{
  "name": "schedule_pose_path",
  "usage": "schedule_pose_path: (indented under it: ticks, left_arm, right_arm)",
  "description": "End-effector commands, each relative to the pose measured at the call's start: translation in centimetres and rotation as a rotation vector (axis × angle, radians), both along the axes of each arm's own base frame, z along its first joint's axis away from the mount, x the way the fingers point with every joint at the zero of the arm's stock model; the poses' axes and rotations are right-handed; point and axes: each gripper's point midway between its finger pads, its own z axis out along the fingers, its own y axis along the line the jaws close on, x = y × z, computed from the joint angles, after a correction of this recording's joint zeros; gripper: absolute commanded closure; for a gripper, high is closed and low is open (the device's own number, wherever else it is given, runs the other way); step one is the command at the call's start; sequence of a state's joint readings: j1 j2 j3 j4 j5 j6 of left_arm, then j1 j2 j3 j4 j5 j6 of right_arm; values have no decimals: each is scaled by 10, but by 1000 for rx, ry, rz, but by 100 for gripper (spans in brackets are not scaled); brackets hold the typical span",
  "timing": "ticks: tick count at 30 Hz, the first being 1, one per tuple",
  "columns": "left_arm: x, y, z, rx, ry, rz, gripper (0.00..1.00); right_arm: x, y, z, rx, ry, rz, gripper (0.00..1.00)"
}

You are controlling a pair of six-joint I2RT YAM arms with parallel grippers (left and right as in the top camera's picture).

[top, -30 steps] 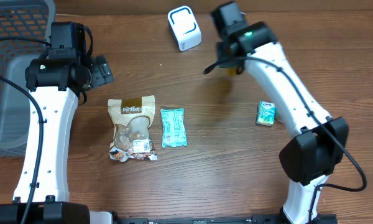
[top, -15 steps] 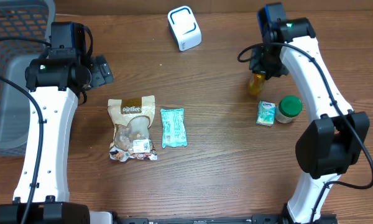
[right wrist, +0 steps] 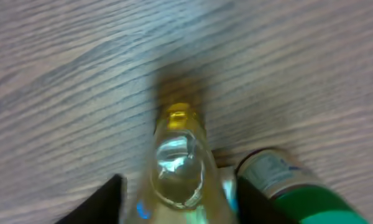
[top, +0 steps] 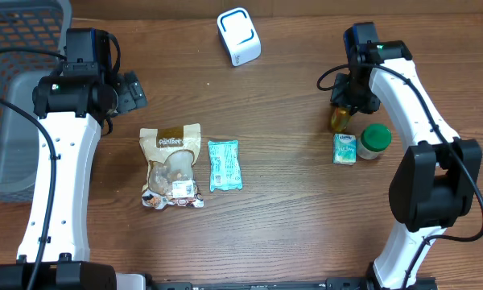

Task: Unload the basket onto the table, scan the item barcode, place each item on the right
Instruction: 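Carry the yellow bottle right and set it beside the green-capped jar, then release the bottle and swing the right gripper left over the blue packet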

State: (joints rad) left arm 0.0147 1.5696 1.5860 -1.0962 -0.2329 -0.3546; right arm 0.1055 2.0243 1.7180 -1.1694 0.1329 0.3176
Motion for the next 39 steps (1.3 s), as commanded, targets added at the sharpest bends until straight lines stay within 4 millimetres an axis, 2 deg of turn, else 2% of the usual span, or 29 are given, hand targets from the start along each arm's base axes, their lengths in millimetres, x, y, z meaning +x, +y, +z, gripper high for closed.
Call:
schedule_pose_path:
  ticks: [1, 2, 3, 7, 9, 13, 17, 21, 27, 32, 39]
  left_arm:
    - [0, 1, 3, 21, -2, -20, 1]
    - [0, 1, 3, 20, -2, -20, 0]
    - [0, 1, 3, 21, -2, -20, 0]
    - [0, 1, 3, 21, -2, -20, 0]
    - [0, 1, 3, 20, -2, -20, 0]
    - [0, 1, 3, 20, -2, -20, 1]
    - [0, 1, 3, 20, -2, -20, 0]
    - [0, 1, 3, 21, -2, -20, 0]
    - [0, 1, 3, 21, -2, -20, 1]
    - [0, 1, 3, 20, -2, -20, 0]
    - [0, 1, 3, 21, -2, -20, 1]
  right_arm:
    - [-3, 0, 2, 4, -3, 0, 14]
    - [-3, 0, 2, 4, -3, 0, 5]
    - [-3, 0, 3, 3, -6, 1, 0]
    - [3, -3, 12, -16, -37, 7, 0]
    - [9, -3, 26, -16, -74, 6, 0]
    - [15, 1, 67, -6, -169, 11, 0]
    - [12, 7, 103, 6, -253, 25, 0]
    - [1, 19, 124, 30, -289, 51, 0]
    - [-5, 43, 150, 46, -367, 108, 0]
    - [-13, 52, 173, -28, -433, 136, 0]
    - [-25, 89, 181, 2, -452, 226, 0]
